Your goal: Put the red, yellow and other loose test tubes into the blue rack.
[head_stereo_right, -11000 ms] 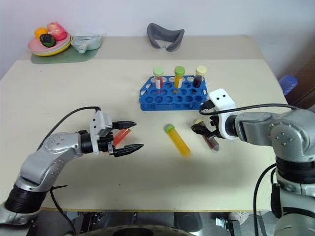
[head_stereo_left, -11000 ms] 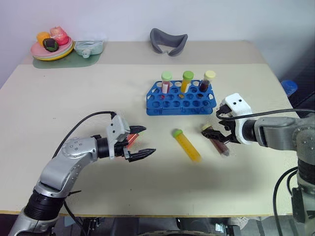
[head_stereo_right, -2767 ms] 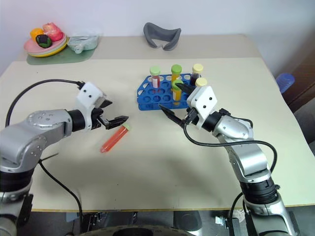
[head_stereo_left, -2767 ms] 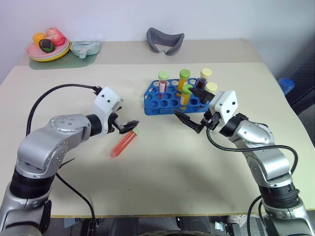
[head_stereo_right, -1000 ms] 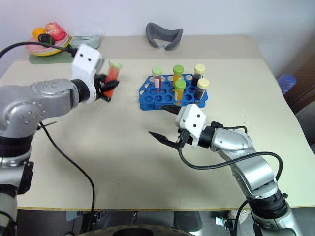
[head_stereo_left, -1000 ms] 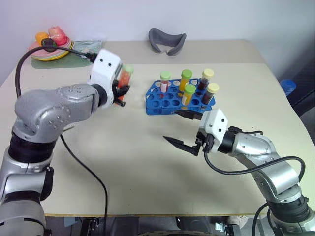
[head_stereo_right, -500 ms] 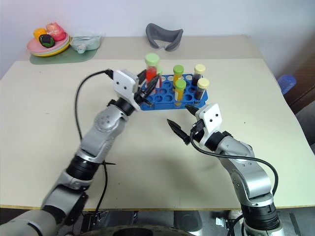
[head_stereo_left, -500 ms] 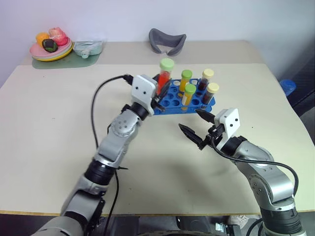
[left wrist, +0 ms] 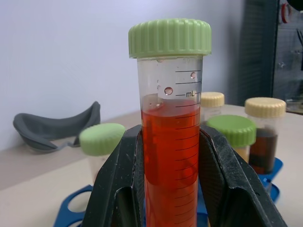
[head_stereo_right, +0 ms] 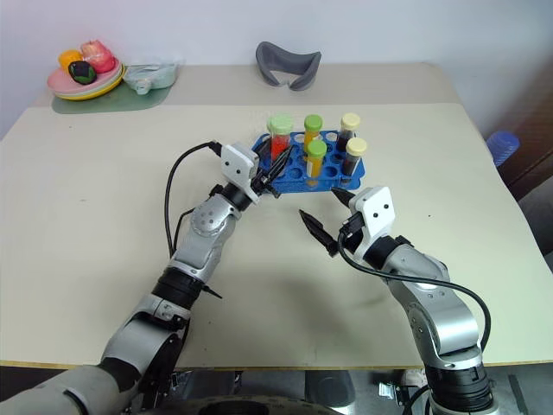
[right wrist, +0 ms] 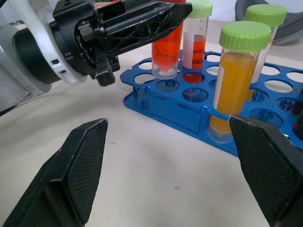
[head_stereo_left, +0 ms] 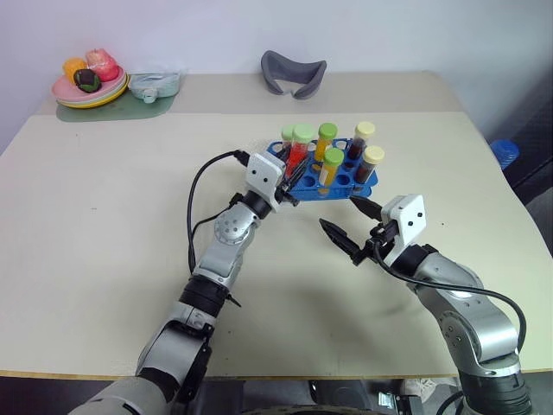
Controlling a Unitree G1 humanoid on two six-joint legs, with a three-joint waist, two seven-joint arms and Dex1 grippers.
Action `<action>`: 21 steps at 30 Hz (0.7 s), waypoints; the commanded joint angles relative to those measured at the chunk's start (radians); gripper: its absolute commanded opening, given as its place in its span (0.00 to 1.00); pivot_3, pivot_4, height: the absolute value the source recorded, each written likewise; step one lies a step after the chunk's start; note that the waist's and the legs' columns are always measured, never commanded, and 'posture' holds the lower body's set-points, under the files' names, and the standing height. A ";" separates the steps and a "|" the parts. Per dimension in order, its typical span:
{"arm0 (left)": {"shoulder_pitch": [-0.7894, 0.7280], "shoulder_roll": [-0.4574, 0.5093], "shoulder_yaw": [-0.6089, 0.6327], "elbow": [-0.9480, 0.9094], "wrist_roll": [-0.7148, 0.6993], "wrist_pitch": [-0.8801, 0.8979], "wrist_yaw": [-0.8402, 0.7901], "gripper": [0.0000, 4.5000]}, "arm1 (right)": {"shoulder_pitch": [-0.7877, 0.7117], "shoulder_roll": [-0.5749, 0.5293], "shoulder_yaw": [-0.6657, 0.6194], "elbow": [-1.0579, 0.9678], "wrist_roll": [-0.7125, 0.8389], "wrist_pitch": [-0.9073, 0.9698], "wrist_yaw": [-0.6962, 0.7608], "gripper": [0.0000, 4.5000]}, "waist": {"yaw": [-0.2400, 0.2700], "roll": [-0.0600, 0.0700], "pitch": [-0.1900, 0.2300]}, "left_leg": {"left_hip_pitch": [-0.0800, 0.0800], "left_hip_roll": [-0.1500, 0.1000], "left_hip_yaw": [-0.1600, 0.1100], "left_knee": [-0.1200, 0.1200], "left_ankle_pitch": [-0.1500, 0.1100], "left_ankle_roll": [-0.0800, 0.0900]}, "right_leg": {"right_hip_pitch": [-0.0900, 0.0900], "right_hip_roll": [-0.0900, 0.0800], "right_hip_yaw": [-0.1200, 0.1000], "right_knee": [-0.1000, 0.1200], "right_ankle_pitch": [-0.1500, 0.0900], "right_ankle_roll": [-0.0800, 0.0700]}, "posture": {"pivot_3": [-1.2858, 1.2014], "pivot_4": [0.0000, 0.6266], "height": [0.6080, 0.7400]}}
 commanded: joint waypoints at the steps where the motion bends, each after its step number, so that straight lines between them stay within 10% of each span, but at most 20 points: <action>1: -0.018 -0.017 0.019 0.006 0.019 -0.034 -0.010 0.27 | -0.001 0.005 -0.014 -0.027 0.005 -0.024 -0.002 0.93 | 0.000 0.000 0.000 | 0.000 0.000 0.000 0.000 0.000 0.000 | 0.000 0.000 0.000 0.000 0.000 0.000 | 0.52 0.24 1.00; 21: -0.042 -0.055 0.060 0.121 0.073 -0.070 -0.013 0.27 | -0.004 0.028 0.018 -0.036 -0.007 -0.020 -0.017 0.93 | 0.000 0.000 0.000 | 0.000 0.000 0.000 0.000 0.000 0.000 | 0.000 0.000 0.000 0.000 0.000 0.000 | 0.52 0.24 1.00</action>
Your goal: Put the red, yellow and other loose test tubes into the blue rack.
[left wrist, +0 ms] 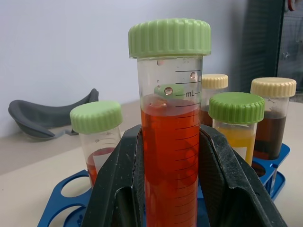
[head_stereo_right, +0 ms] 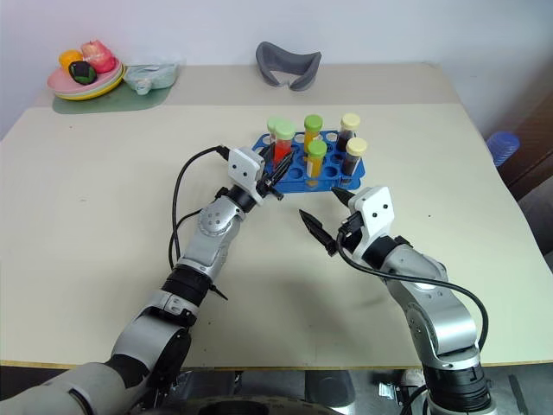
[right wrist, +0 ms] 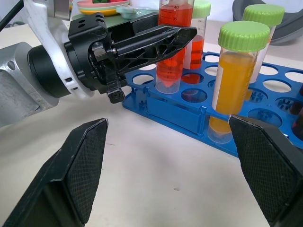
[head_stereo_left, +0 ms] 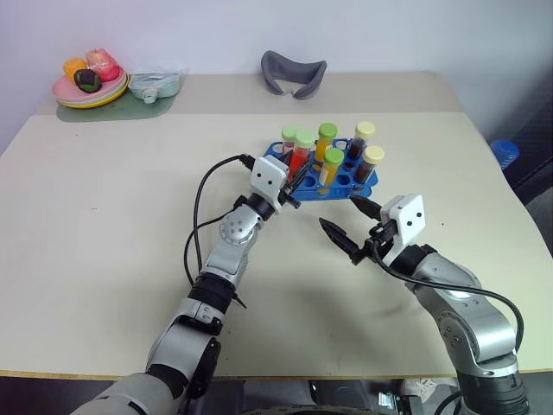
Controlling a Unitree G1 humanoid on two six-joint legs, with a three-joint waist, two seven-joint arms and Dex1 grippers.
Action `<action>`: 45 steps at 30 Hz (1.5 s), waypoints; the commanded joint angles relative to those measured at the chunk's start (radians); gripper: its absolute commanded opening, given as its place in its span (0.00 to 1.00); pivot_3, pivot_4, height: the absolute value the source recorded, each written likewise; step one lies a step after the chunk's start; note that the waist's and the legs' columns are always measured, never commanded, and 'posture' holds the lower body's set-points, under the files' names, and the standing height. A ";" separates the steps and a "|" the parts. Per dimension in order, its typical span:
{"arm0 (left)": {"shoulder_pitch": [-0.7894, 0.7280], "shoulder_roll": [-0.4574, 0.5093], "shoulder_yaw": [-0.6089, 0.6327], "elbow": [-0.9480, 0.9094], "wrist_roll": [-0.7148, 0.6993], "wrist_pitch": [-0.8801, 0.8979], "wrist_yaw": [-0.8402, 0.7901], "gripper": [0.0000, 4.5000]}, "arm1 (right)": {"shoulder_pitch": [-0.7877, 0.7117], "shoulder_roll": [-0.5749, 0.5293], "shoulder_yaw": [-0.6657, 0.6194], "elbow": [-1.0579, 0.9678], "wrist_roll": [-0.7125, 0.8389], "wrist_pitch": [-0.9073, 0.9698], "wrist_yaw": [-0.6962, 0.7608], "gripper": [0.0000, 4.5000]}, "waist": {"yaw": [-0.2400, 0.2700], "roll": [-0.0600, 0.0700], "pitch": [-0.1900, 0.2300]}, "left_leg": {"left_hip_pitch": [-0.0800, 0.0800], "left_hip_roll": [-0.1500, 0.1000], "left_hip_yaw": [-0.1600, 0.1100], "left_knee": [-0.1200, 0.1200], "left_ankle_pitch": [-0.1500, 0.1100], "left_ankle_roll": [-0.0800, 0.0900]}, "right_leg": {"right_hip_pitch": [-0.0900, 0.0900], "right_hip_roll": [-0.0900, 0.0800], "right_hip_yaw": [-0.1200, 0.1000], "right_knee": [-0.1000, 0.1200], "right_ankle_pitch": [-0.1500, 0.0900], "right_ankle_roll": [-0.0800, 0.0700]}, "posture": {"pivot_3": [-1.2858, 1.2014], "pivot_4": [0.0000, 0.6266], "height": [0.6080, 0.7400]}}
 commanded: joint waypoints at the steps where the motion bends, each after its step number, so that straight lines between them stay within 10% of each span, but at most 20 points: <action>1: -0.020 -0.002 0.014 0.011 0.019 -0.028 0.007 0.27 | -0.004 0.010 0.010 -0.035 0.001 -0.020 -0.003 0.93 | 0.000 0.000 0.000 | 0.000 0.000 0.000 0.000 0.000 0.000 | 0.000 0.000 0.000 0.000 0.000 0.000 | 0.52 0.24 1.00; 45: 0.006 -0.042 0.054 0.008 -0.005 -0.003 -0.027 0.27 | -0.019 0.009 0.016 -0.025 -0.003 -0.018 0.010 0.93 | 0.001 0.000 0.000 | 0.001 0.000 0.000 0.000 0.000 0.000 | 0.001 0.000 0.000 0.000 0.000 0.000 | 0.52 0.24 1.00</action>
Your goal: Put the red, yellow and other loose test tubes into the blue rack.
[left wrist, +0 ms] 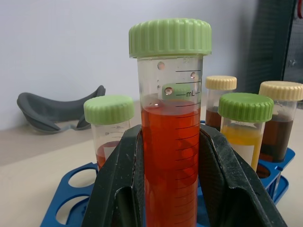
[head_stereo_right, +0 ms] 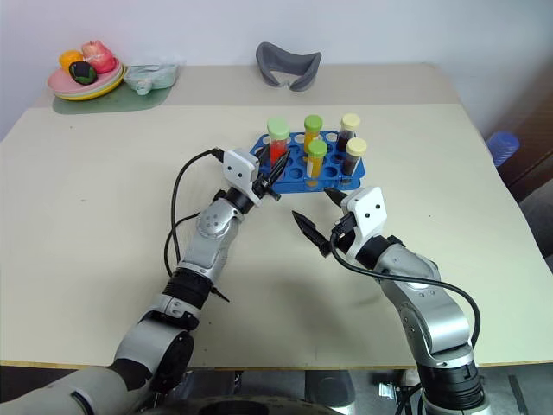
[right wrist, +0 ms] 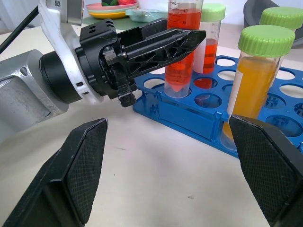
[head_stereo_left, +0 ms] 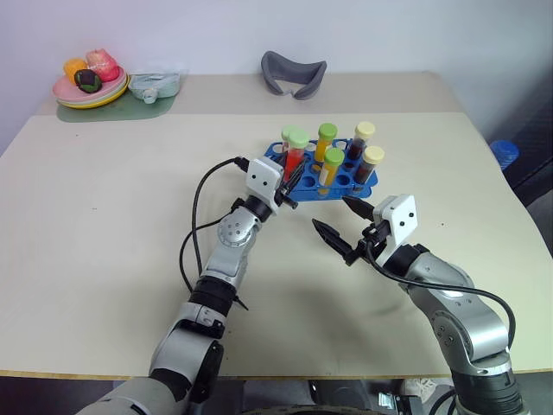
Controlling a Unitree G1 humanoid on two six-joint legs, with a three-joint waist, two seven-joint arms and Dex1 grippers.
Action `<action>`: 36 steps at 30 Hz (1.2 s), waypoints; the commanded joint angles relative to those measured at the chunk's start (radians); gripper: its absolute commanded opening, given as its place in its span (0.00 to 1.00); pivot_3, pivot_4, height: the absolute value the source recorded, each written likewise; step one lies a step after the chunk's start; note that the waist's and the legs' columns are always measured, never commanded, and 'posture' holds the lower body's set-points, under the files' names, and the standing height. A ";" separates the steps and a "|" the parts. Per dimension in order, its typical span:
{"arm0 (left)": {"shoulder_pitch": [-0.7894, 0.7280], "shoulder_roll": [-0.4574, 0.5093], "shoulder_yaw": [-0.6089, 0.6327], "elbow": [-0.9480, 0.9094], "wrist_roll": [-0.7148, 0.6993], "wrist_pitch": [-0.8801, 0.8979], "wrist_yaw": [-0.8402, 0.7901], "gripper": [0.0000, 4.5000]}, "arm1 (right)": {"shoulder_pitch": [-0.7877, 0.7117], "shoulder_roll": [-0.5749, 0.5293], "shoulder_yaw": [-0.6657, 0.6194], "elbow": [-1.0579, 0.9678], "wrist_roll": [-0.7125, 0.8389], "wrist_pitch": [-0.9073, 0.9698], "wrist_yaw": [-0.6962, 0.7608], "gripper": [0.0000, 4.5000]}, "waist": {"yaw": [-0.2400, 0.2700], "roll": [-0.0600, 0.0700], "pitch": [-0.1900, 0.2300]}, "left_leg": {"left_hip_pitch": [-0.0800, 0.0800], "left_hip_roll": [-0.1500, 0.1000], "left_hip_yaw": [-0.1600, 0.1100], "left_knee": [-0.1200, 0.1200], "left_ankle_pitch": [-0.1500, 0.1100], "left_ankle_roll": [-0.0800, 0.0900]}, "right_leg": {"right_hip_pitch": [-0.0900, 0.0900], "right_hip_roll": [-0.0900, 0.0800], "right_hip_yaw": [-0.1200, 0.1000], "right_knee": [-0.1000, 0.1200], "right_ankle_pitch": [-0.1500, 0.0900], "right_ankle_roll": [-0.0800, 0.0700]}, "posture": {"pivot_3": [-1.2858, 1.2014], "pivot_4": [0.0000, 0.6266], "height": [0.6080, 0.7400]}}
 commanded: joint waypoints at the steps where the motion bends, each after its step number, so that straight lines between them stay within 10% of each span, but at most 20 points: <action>1: -0.012 -0.008 0.003 0.013 0.000 -0.011 -0.007 0.27 | -0.005 0.001 -0.008 -0.026 0.005 -0.018 0.002 0.93 | 0.000 0.000 0.000 | 0.000 0.000 0.000 0.000 0.000 0.000 | 0.000 0.000 0.000 0.000 0.000 0.000 | 0.52 0.24 1.00; 14: -0.015 -0.007 -0.005 0.029 0.012 -0.020 -0.018 0.27 | -0.004 0.004 -0.005 -0.027 0.004 -0.018 0.000 0.93 | 0.000 0.000 0.000 | 0.000 0.000 0.000 0.000 0.000 0.000 | 0.000 0.000 0.000 0.000 0.000 0.000 | 0.52 0.24 1.00; 20: -0.008 -0.004 0.004 0.000 0.009 -0.020 -0.019 0.94 | 0.000 0.004 -0.005 -0.032 0.005 -0.018 -0.001 0.93 | 0.000 0.000 0.000 | 0.000 0.000 0.000 0.000 0.000 0.000 | 0.000 0.000 0.000 0.000 0.000 0.000 | 0.52 0.24 1.00; 23: 0.017 0.005 0.019 -0.064 -0.027 0.015 -0.040 0.98 | -0.001 -0.002 -0.015 -0.033 0.007 -0.017 0.001 0.93 | -0.001 0.000 0.000 | 0.000 0.000 0.000 0.000 0.000 0.000 | 0.000 0.000 0.000 0.000 0.000 0.000 | 0.52 0.24 1.00; 36: 0.507 0.521 0.308 -0.701 -0.263 0.453 -0.232 0.98 | 0.089 -0.243 -0.325 0.107 0.055 -0.041 0.178 0.93 | 0.000 0.001 0.000 | 0.003 0.000 0.000 -0.001 -0.001 0.001 | 0.002 0.000 0.000 0.000 0.000 0.000 | 0.52 0.24 1.00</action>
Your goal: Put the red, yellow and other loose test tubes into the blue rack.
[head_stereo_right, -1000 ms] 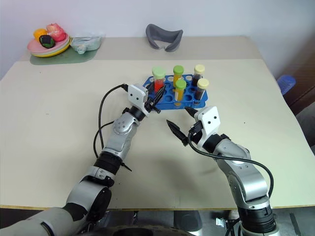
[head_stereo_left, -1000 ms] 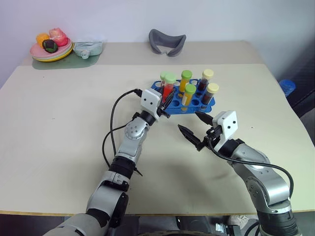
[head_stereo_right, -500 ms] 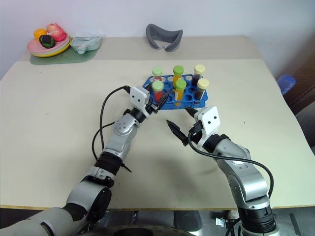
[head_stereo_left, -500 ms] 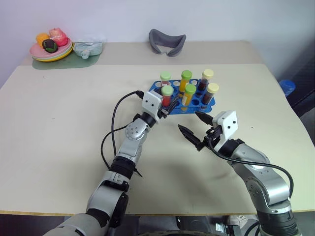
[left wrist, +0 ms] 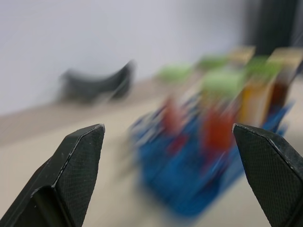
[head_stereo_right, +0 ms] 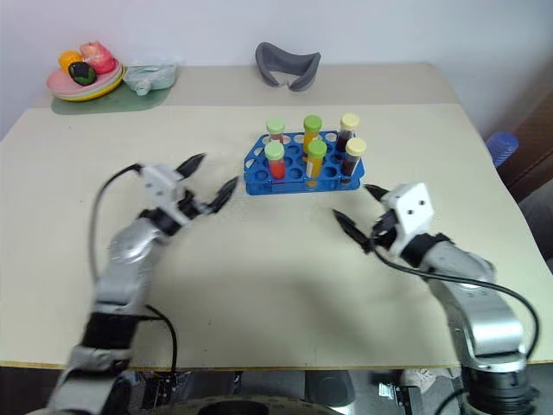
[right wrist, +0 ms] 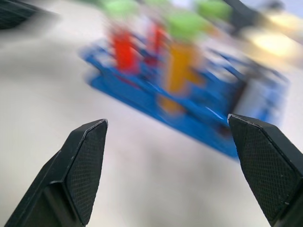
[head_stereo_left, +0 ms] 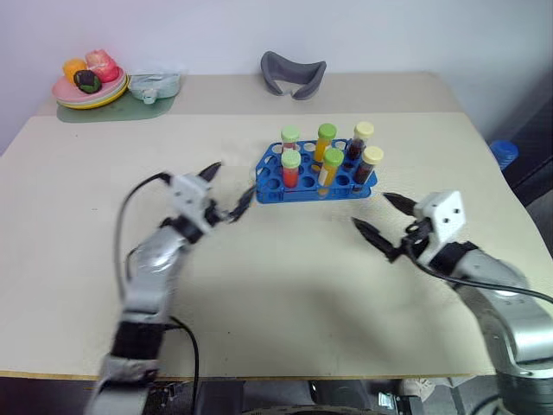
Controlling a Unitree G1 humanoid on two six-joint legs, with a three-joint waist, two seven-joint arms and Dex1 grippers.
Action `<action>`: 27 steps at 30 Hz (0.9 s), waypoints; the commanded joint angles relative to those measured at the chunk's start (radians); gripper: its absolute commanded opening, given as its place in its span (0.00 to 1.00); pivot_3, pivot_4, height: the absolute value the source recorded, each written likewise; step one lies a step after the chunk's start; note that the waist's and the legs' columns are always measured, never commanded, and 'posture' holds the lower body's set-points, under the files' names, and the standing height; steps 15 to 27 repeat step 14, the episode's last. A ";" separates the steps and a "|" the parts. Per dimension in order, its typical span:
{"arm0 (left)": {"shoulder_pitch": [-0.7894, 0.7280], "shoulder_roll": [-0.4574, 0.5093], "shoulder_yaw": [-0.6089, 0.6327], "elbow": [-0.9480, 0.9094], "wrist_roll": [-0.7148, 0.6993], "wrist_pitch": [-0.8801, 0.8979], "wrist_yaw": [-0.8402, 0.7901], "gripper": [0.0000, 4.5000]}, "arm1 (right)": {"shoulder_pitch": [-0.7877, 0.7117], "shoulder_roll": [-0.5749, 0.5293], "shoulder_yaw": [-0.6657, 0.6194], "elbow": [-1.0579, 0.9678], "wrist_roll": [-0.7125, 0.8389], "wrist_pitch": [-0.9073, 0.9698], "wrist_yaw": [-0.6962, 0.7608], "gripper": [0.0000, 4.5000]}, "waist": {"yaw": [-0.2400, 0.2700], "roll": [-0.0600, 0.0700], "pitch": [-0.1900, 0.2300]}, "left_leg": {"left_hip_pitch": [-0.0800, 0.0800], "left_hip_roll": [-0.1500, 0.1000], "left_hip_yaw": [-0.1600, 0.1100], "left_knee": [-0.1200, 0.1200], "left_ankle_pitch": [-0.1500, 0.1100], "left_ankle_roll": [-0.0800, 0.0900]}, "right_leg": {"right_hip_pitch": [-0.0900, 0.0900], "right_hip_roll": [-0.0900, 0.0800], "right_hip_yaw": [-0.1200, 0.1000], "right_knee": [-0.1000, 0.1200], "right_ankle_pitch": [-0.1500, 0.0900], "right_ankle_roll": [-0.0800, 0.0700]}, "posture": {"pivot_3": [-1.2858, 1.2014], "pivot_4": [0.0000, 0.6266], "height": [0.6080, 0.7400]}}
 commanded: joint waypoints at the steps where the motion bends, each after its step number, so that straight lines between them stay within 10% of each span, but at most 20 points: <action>1: 0.112 0.107 0.136 -0.070 -0.049 0.051 -0.048 0.98 | 0.021 -0.048 -0.077 0.050 0.023 -0.046 0.072 0.93 | -0.002 0.000 0.000 | 0.001 0.000 0.000 0.000 0.000 0.000 | 0.002 0.000 0.000 -0.001 0.000 0.000 | 0.52 0.24 1.00; 27: 0.333 0.136 0.253 -0.183 -0.065 0.101 -0.010 0.98 | -0.061 -0.071 -0.006 0.240 -0.040 -0.145 0.151 0.93 | -0.002 0.000 0.000 | 0.007 0.000 0.002 -0.002 -0.001 0.001 | 0.006 0.000 0.001 -0.002 0.000 0.000 | 0.52 0.24 1.00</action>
